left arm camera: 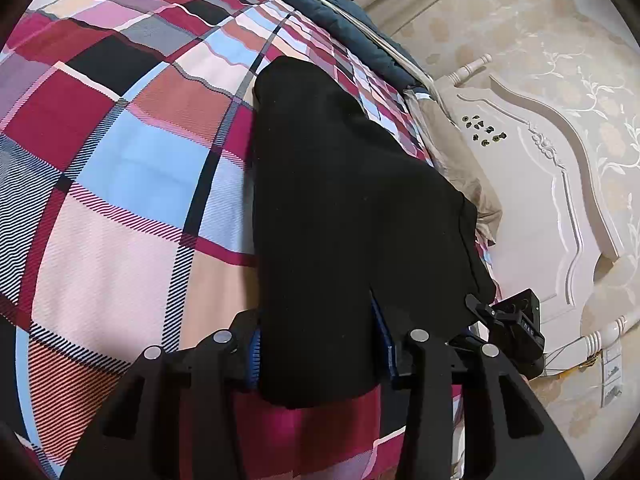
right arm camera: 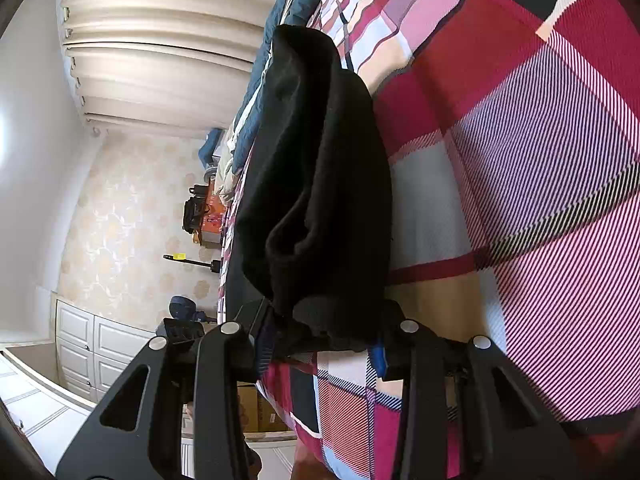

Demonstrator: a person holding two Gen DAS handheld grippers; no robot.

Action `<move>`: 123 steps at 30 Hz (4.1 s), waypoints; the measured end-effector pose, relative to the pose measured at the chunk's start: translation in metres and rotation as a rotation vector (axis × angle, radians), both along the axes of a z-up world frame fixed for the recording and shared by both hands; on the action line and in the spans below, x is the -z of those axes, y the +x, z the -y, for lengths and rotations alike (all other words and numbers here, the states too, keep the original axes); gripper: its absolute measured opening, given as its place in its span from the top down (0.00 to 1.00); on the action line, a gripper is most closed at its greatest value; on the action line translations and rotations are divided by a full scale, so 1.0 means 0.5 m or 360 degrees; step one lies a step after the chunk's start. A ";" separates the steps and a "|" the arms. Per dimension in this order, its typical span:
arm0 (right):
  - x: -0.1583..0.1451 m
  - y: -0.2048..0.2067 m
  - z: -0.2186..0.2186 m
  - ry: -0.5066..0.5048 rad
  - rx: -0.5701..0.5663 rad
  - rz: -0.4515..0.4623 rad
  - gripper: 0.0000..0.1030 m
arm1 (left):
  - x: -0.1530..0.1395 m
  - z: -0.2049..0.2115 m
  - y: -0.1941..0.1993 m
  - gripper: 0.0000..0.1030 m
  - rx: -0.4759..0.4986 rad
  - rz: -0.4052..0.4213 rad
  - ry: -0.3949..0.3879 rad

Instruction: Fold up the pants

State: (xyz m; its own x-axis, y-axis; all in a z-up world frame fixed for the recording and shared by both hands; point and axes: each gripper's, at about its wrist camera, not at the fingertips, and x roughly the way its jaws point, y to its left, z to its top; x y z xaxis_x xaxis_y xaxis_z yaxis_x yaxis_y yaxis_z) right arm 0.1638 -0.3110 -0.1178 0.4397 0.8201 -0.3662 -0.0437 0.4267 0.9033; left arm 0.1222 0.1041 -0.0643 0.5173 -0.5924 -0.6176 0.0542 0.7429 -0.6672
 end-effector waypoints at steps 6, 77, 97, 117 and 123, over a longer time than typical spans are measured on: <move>0.004 -0.006 0.001 0.0005 0.0000 0.0006 0.64 | 0.000 0.000 -0.005 0.57 0.0003 0.0005 -0.0002; -0.100 -0.202 -0.126 -0.1300 0.0278 0.0395 0.12 | -0.066 0.089 -0.186 0.16 -0.0497 0.0294 0.1077; -0.089 -0.201 -0.128 -0.1296 0.0260 0.0368 0.12 | -0.068 0.112 -0.183 0.16 -0.0416 0.0286 0.1078; -0.083 -0.208 -0.135 -0.1286 0.0244 0.0349 0.12 | -0.072 0.133 -0.193 0.16 -0.0376 0.0343 0.1128; -0.082 -0.207 -0.135 -0.1287 0.0238 0.0346 0.12 | -0.071 0.132 -0.195 0.16 -0.0376 0.0328 0.1112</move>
State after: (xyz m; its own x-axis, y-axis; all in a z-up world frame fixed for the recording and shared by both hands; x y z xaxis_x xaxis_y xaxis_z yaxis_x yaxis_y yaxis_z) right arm 0.0604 -0.2435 -0.0767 0.6510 0.2704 -0.7093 -0.0728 0.9523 0.2963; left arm 0.0245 0.0381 -0.0285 0.7270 0.0411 -0.6854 -0.0863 0.9958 -0.0318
